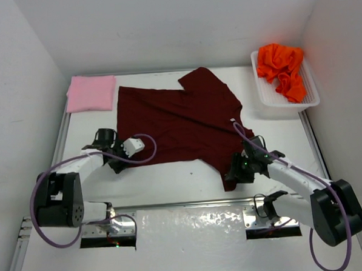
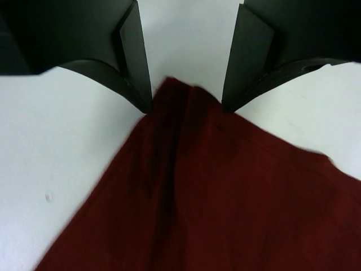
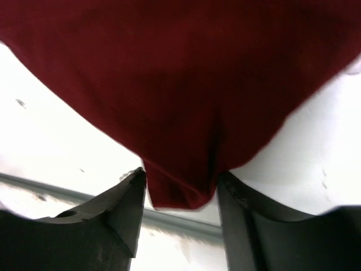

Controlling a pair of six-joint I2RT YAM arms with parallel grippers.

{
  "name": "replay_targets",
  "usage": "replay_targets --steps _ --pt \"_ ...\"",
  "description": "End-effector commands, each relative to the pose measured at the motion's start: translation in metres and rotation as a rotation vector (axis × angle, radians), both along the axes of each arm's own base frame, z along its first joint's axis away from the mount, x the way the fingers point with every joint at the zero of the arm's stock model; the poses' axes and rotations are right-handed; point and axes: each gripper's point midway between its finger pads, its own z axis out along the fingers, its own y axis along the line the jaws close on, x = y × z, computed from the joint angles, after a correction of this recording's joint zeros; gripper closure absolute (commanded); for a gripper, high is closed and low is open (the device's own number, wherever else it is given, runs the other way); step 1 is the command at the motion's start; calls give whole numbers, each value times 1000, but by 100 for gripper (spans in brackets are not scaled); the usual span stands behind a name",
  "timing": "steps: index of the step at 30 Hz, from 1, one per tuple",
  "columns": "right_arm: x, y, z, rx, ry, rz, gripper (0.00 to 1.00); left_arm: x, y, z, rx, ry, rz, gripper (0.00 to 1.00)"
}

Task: Fold and stack the t-shirts
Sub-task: Grap the side of the flattened tshirt closest away from the robot with both arms, then fold the flattened tshirt in 1/3 of the way

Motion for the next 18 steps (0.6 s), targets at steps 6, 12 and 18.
replay_targets --steps 6,12,18 --pt "9 4 -18 34 -34 -91 85 16 26 -22 195 -138 55 64" --pt "25 -18 0 -1 -88 -115 100 16 23 -19 156 -136 126 100" --pt "24 -23 48 26 -102 1 100 22 31 38 160 -120 192 100"
